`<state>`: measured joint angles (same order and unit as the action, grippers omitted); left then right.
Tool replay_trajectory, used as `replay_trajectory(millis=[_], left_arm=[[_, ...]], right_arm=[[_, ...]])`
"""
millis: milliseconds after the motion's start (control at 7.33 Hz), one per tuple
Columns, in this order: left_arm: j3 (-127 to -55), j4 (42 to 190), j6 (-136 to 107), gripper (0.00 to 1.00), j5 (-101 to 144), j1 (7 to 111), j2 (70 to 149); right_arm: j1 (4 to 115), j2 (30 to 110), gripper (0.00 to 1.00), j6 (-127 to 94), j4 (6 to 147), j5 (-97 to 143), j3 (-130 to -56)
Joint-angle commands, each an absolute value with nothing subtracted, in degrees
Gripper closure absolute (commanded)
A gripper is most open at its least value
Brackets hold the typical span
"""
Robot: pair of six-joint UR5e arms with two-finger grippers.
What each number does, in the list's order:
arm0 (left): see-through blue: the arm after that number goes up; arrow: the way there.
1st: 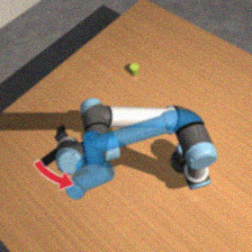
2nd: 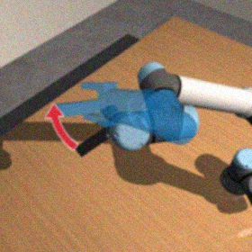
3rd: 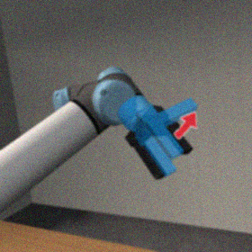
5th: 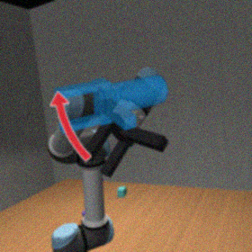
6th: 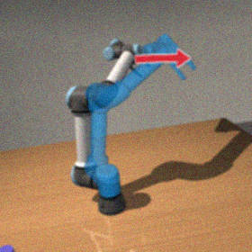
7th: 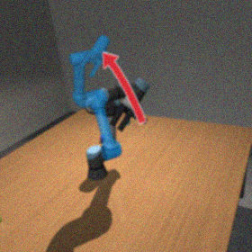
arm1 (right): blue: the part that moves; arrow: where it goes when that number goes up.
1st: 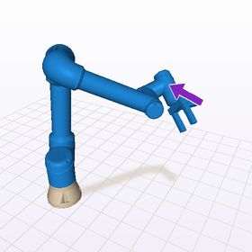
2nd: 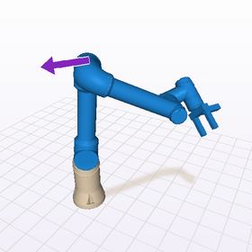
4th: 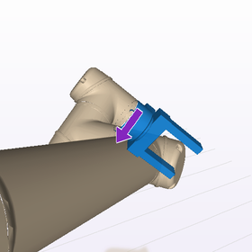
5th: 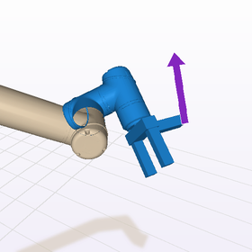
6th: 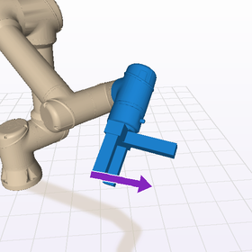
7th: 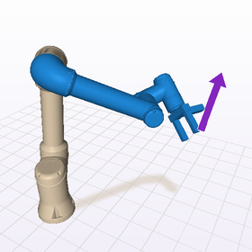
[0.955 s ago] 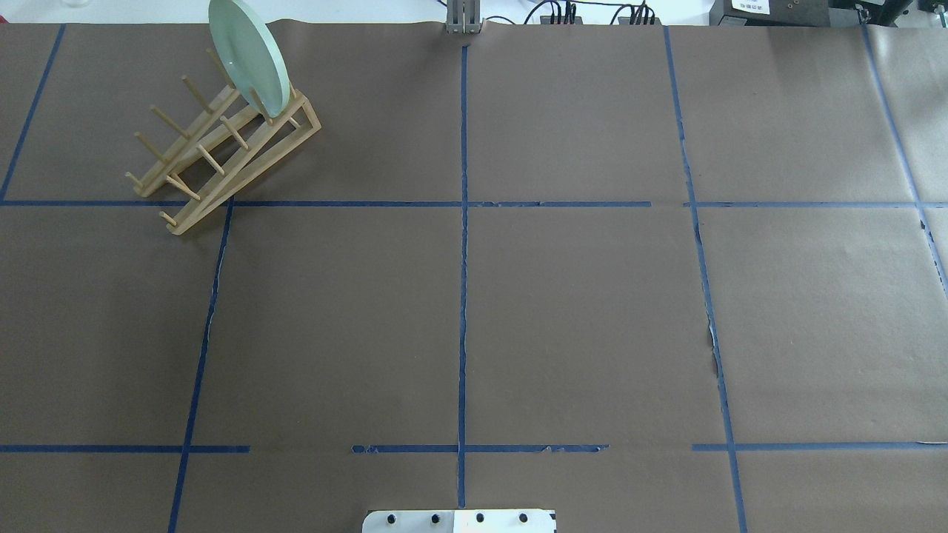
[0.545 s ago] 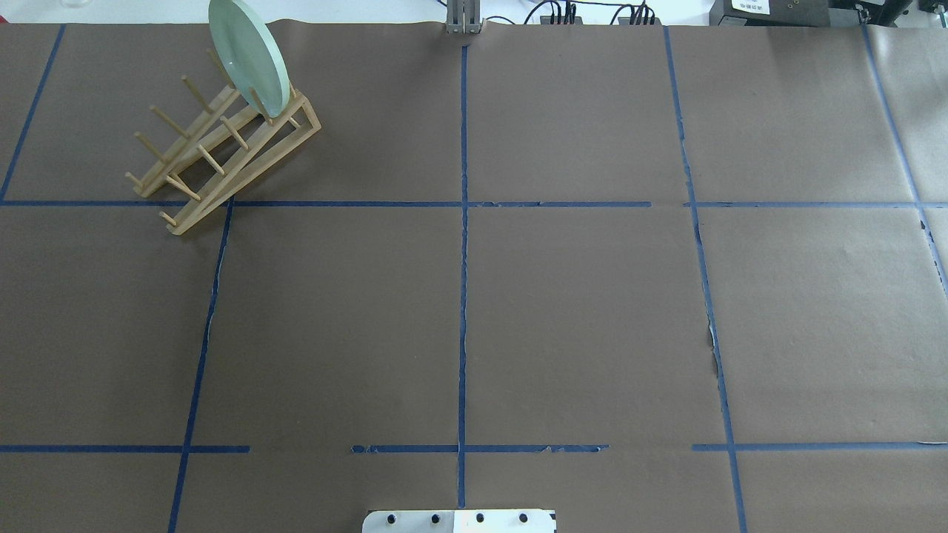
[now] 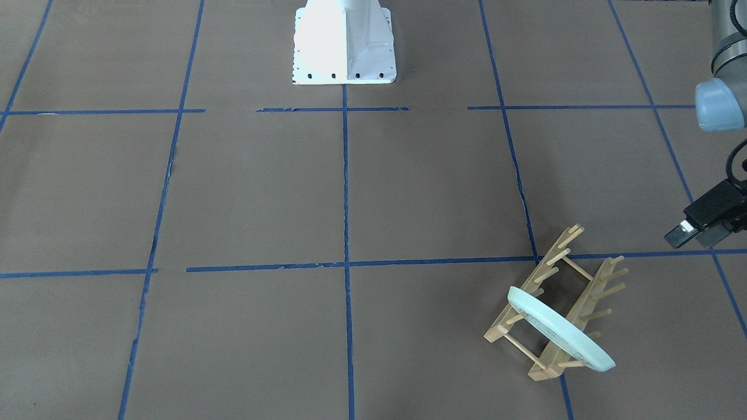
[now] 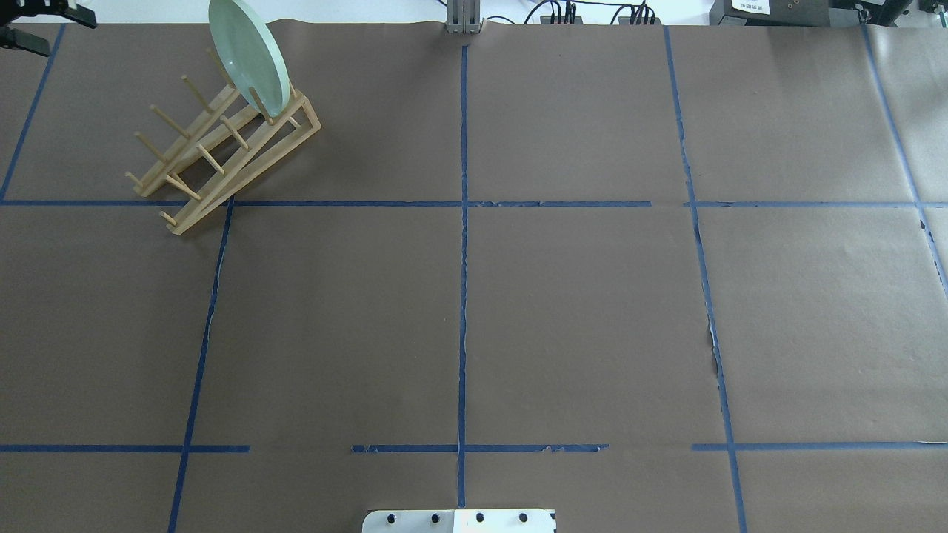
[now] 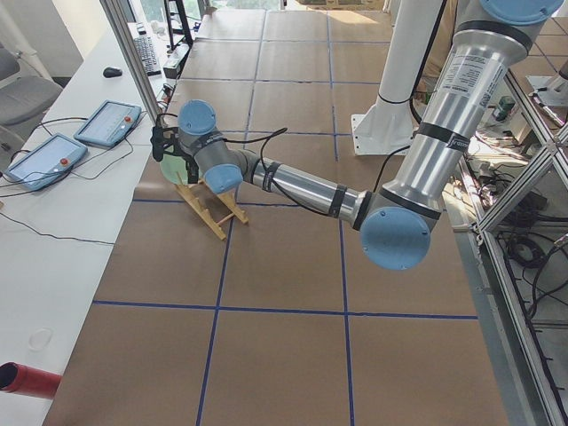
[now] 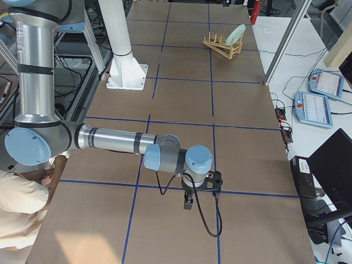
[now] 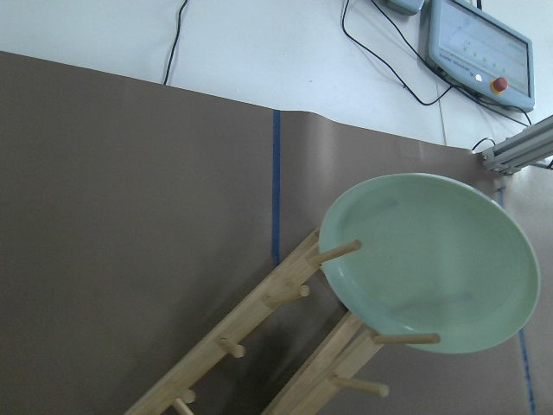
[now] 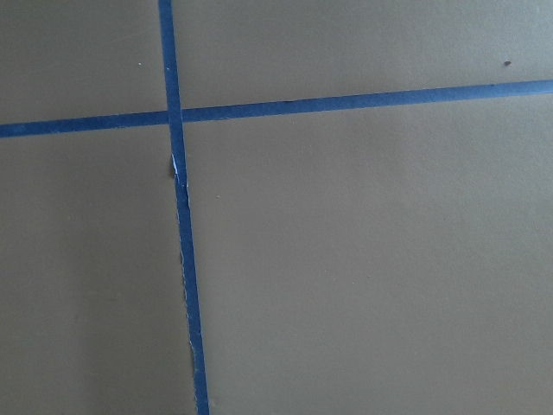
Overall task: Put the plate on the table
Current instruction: 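Reach the left gripper to the pale green plate in the rack and grasp its rim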
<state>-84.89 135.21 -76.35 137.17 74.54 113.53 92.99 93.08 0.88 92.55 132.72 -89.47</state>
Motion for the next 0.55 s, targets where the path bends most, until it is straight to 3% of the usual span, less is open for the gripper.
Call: replay_trajectory(millis=[0,409], left_arm=[[-78.87,153.00,-106.83,0.00,127.85,71.30,115.93],[-72.44,159.17,-125.23,0.00,112.18,63.92,121.45]], right_arm=[[92.99,93.08,0.00,0.88,92.55,132.71,-89.47],[92.99,93.08,0.00,0.88,92.55,132.71,-89.47]])
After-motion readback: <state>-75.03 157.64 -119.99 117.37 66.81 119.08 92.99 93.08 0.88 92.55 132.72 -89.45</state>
